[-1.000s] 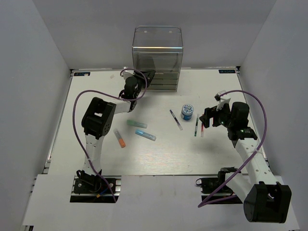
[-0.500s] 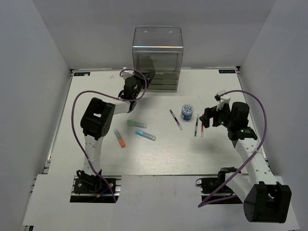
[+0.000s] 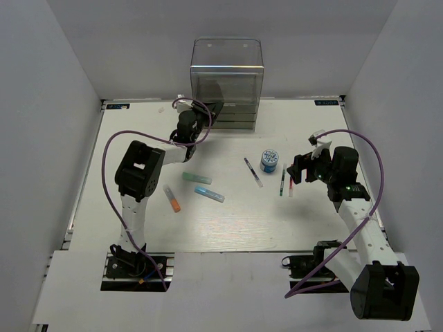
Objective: Sort the stationery into containers
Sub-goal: Open the storage box at the center of the board.
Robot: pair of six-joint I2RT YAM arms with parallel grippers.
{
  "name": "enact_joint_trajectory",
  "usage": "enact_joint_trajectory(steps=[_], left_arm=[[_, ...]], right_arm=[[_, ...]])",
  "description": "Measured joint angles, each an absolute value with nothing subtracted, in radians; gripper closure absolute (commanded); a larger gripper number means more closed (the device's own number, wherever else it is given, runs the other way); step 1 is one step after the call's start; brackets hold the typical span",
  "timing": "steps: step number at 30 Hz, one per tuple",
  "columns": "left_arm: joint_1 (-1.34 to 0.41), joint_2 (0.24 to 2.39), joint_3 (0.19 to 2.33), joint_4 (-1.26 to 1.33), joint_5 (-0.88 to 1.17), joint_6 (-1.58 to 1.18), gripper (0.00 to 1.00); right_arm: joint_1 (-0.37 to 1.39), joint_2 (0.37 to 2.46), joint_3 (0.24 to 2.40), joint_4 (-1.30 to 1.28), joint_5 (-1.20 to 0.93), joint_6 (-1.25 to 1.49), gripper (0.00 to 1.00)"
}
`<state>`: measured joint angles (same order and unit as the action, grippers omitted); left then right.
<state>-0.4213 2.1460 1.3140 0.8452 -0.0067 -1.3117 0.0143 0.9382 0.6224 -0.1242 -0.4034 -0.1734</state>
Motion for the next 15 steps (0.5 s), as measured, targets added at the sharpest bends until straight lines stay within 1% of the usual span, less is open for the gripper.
enact_joint_trajectory(steps=[10,15], left_arm=[[-0.421,2.140,1.297,0.929,0.009,-1.290,0.67],[-0.424,2.126,1.295,0.966,0.011,-1.287,0.72]], right_arm=[[0.014,0.938,0.622,-0.124,-0.408,-0.177,0.14],[0.014,0.938,0.615,-0.124,-0.422,-0.184,0.14]])
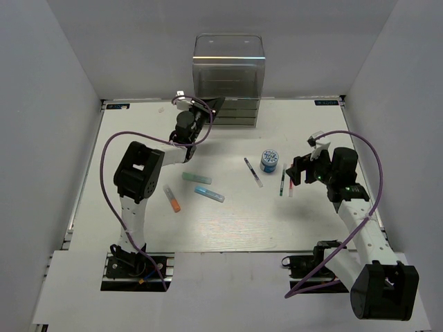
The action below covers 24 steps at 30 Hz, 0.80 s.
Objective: Sort the stationery into containers
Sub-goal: Open the storage box at the center of the board.
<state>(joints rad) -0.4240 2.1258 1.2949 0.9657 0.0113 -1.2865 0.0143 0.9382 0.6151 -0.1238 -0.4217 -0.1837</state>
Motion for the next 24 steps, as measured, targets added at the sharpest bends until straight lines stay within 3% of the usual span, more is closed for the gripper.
enact_joint_trajectory(steps=[14,24], left_arm=[[-0.426,2.093,1.281,1.012,0.012,-1.280,0.77],[-0.426,2.078,1.271,1.019,0.012,-1.280,0.77]], right_arm=[[0.049,0.965,0.595,-0.071,-0.571,-0.297,0.11],[0.121,1.270,0.756,0.023,-0.558,-0.424,0.10]])
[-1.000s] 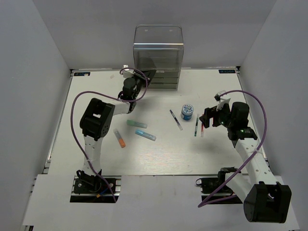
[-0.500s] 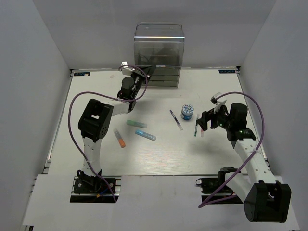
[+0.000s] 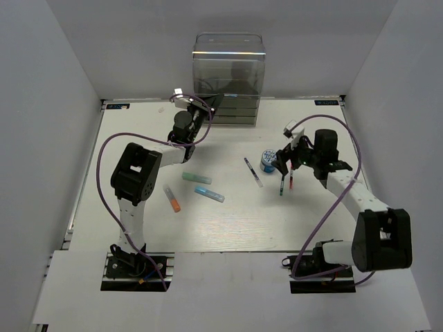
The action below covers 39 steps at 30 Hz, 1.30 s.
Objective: Sort the stationery into containers
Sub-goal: Open the storage box at the center of the board, then pick up the stationery from the center of the board.
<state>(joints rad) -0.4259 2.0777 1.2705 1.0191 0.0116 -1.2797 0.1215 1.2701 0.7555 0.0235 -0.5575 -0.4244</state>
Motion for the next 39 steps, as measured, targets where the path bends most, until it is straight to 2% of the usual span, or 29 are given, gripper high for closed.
enact_joint_trajectory(steps=[18,39], left_arm=[[-0.426,2.077,1.271,1.016,0.015,-1.280,0.77],[-0.426,2.077,1.271,1.016,0.015,-1.280,0.77]], right_arm=[[0.234,1.550,0.847,0.114,-0.406,-0.368,0.10],[0.251,1.586,0.847,0.176,-0.231,-0.351,0.12]])
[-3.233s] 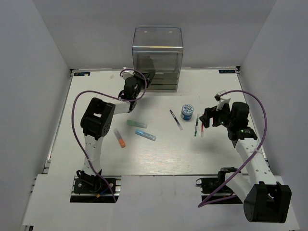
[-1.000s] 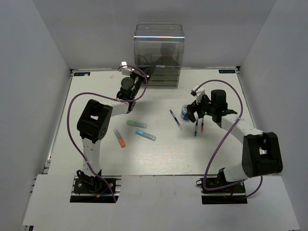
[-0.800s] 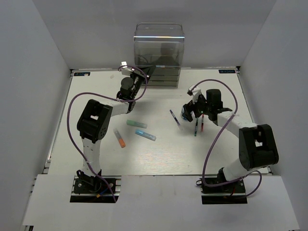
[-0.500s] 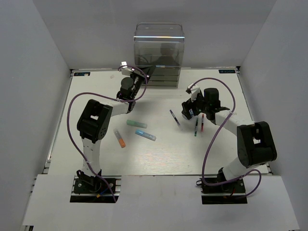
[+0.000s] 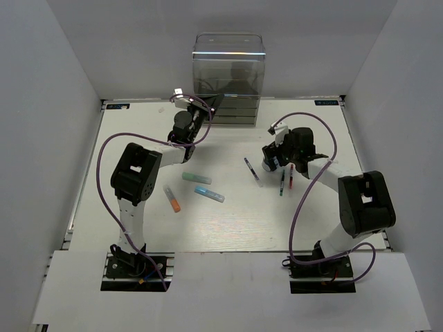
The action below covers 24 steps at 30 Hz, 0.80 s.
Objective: Sort the stationery into containers
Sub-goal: Pick up the stationery from the center of the board, then place the stationery in the storage box.
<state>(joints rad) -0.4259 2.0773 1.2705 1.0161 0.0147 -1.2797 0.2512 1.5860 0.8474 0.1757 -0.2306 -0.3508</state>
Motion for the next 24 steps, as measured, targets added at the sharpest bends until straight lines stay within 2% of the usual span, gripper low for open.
enact_joint_trajectory(steps=[4,7,10,11,12,15,18,24], left_arm=[[-0.426,2.077,1.270,1.016,0.015,-1.280,0.77],[-0.426,2.077,1.270,1.015,0.015,-1.280,0.77],[-0.426,2.077,1.270,1.013,0.015,-1.280,0.77],[-0.426,2.077,1.270,1.013,0.015,-1.280,0.77],[-0.426,2.077,1.271,1.013,0.015,-1.279,0.77],[-0.425,2.077,1.270,1.010,0.016,-1.280,0.77],[-0.423,2.075,1.270,1.001,0.017,-1.280,0.77],[-0.421,2.045,1.255,0.995,0.020,-1.280,0.77]], right_arm=[[0.253,1.622,0.848,0.174,-0.226,-0.347,0.17],[0.253,1.634,0.853,0.162,-0.229,-0.344,0.28],[0.254,1.638,0.863,0.150,-0.234,-0.344,0.45],[0.254,1.638,0.864,0.146,-0.237,-0.345,0.63],[0.254,1.638,0.864,0.142,-0.241,-0.347,0.74],[0.255,1.637,0.882,0.105,-0.262,-0.363,0.92],[0.265,1.635,0.928,0.034,-0.280,-0.420,0.98],[0.295,1.602,1.082,-0.097,-0.338,-0.605,1.00]])
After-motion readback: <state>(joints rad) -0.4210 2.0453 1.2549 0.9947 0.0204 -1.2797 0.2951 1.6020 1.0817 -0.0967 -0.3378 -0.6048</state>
